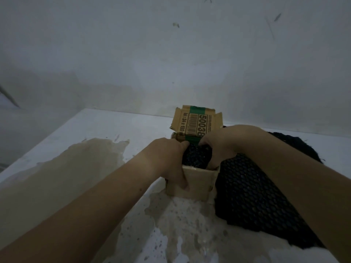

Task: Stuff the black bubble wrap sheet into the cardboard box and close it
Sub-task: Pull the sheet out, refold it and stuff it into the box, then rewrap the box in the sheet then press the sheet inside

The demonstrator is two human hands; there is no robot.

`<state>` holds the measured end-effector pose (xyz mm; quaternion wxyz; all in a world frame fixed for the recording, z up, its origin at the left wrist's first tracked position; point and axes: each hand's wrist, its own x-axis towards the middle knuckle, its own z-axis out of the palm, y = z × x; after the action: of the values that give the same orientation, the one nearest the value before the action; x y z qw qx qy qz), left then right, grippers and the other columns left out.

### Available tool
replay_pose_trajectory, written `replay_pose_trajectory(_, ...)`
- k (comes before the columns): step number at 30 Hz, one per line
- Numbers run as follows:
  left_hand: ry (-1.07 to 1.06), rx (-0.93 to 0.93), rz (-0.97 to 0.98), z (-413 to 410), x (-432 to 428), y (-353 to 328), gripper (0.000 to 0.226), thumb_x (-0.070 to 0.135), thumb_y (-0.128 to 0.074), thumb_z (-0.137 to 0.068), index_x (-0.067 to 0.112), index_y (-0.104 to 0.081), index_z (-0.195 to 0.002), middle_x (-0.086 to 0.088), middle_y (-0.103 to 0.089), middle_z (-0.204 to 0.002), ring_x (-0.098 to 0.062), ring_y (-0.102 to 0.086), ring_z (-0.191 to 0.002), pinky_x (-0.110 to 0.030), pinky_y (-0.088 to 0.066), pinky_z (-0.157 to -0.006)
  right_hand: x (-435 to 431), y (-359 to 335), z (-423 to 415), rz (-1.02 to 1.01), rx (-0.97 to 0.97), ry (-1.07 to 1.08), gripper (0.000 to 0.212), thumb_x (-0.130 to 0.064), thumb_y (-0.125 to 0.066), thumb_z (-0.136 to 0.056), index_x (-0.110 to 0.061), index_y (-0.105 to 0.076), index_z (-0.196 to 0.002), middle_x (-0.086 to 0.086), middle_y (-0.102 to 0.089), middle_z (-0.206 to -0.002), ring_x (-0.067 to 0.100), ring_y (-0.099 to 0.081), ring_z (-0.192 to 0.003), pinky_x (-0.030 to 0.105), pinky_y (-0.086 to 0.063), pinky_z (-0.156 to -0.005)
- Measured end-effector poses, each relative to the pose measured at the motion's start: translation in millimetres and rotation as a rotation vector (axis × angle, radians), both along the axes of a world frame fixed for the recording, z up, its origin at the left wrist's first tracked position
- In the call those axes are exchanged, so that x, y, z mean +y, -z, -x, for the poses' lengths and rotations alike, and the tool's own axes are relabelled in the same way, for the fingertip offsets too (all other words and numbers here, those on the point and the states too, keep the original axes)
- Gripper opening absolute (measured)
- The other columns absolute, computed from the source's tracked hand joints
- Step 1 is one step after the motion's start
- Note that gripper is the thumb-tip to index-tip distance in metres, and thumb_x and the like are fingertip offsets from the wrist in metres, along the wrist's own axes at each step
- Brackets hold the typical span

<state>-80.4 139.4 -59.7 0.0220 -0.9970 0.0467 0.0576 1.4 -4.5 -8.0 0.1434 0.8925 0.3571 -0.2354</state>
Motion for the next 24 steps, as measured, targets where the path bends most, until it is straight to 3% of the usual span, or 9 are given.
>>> replay_pose_trajectory(2, -0.009, 0.013, -0.013, 2.4, -1.5, -4.4, 0.104, 0.074, -0.081, -0.042, 0.027, -0.048, -0.128, 0.002, -0.065, -0.108, -0.018, -0.06, -0.084, -0.031, -0.05, -0.072, -5.3, 0.7, 3.4, -0.053, -0.008, -0.008, 0.072, -0.053, -0.073, -0.075, -0.024, -0.048, -0.137, 0.0, -0.059, -0.123, 0.022, -0.057, -0.109, 0.037, -0.05, -0.094)
replay_pose_trajectory(4, -0.015, -0.013, -0.02, 6.9, -2.2, -8.4, 0.102, 0.077, -0.079, -0.042, 0.027, -0.049, -0.126, 0.003, -0.066, -0.106, -0.018, -0.062, -0.085, -0.032, -0.052, -0.072, -10.0, 1.8, 9.3, -0.13, -0.027, -0.013, 0.077, -0.049, -0.073, -0.079, -0.022, -0.041, -0.144, 0.001, -0.052, -0.137, 0.023, -0.052, -0.119, 0.037, -0.046, -0.098)
replay_pose_trajectory(6, -0.009, -0.081, -0.047, 13.8, -2.9, -9.5, 0.098, 0.08, -0.076, -0.043, 0.027, -0.05, -0.122, 0.005, -0.066, -0.104, -0.017, -0.063, -0.084, -0.032, -0.053, -0.073, -16.7, 2.8, 15.1, -0.229, -0.056, -0.021, 0.073, -0.041, -0.072, -0.082, -0.021, -0.039, -0.145, 0.002, -0.05, -0.139, 0.022, -0.052, -0.119, 0.036, -0.047, -0.098)
replay_pose_trajectory(8, 0.008, -0.149, -0.081, 21.7, -4.5, -11.7, 0.095, 0.083, -0.071, -0.046, 0.029, -0.05, -0.122, 0.006, -0.066, -0.107, -0.017, -0.064, -0.09, -0.035, -0.049, -0.084, -27.7, 2.9, 21.0, -0.346, -0.059, -0.011, 0.064, -0.035, -0.069, -0.084, -0.025, -0.043, -0.142, 0.0, -0.054, -0.132, 0.02, -0.055, -0.11, 0.034, -0.05, -0.091)
replay_pose_trajectory(12, 0.032, -0.252, -0.047, 45.0, -10.4, -27.4, 0.098, 0.081, -0.058, -0.061, 0.028, -0.042, -0.141, 0.006, -0.052, -0.136, -0.021, -0.048, -0.125, -0.048, -0.027, -0.111, -67.6, 3.5, 34.6, -0.609, -0.053, 0.038, 0.062, -0.039, -0.064, -0.087, -0.044, -0.037, -0.142, -0.007, -0.054, -0.133, 0.009, -0.059, -0.098, 0.026, -0.051, -0.081)
replay_pose_trajectory(14, 0.124, -0.426, 0.139, 56.2, -24.0, -34.0, 0.068, 0.069, -0.053, -0.075, 0.026, -0.053, -0.128, 0.007, -0.056, -0.125, -0.017, -0.052, -0.113, -0.038, -0.037, -0.1, -96.0, 9.5, 42.0, -0.707, -0.075, 0.066, 0.061, -0.044, -0.063, -0.087, -0.05, -0.034, -0.141, -0.013, -0.052, -0.137, 0.004, -0.06, -0.096, 0.021, -0.05, -0.079)
replay_pose_trajectory(17, 0.338, -0.59, 0.406, 69.7, -66.1, -27.2, 0.019, 0.037, -0.059, -0.085, 0.023, -0.059, -0.097, 0.011, -0.055, -0.097, -0.011, -0.052, -0.089, -0.032, -0.042, -0.078, -145.3, 31.3, 52.2, -0.791, -0.128, 0.192, 0.06, -0.048, -0.065, -0.085, -0.042, -0.041, -0.14, -0.02, -0.045, -0.143, -0.008, -0.043, -0.114, 0.01, -0.033, -0.09)
replay_pose_trajectory(20, 0.457, -0.44, 0.587, 72.9, -115.9, 5.1, 0.006, 0.018, -0.057, -0.089, 0.019, -0.06, -0.094, 0.008, -0.056, -0.097, -0.009, -0.051, -0.086, -0.03, -0.046, -0.077, -192.0, 59.8, 58.5, -0.876, -0.219, 0.335, 0.057, -0.045, -0.068, -0.084, -0.03, -0.051, -0.137, -0.015, -0.048, -0.14, -0.007, -0.037, -0.12, 0.009, -0.025, -0.098)
replay_pose_trajectory(24, 0.279, -0.217, 0.769, 60.8, -155.0, 53.5, 0.027, 0.021, -0.051, -0.097, 0.018, -0.054, -0.124, 0.004, -0.045, -0.138, -0.01, -0.042, -0.128, -0.025, -0.035, -0.106, -240.2, 92.6, 59.3, -0.938, -0.352, 0.589, 0.046, -0.039, -0.066, -0.088, -0.019, -0.058, -0.129, -0.001, -0.056, -0.137, 0.012, -0.05, -0.122, 0.021, -0.031, -0.099)
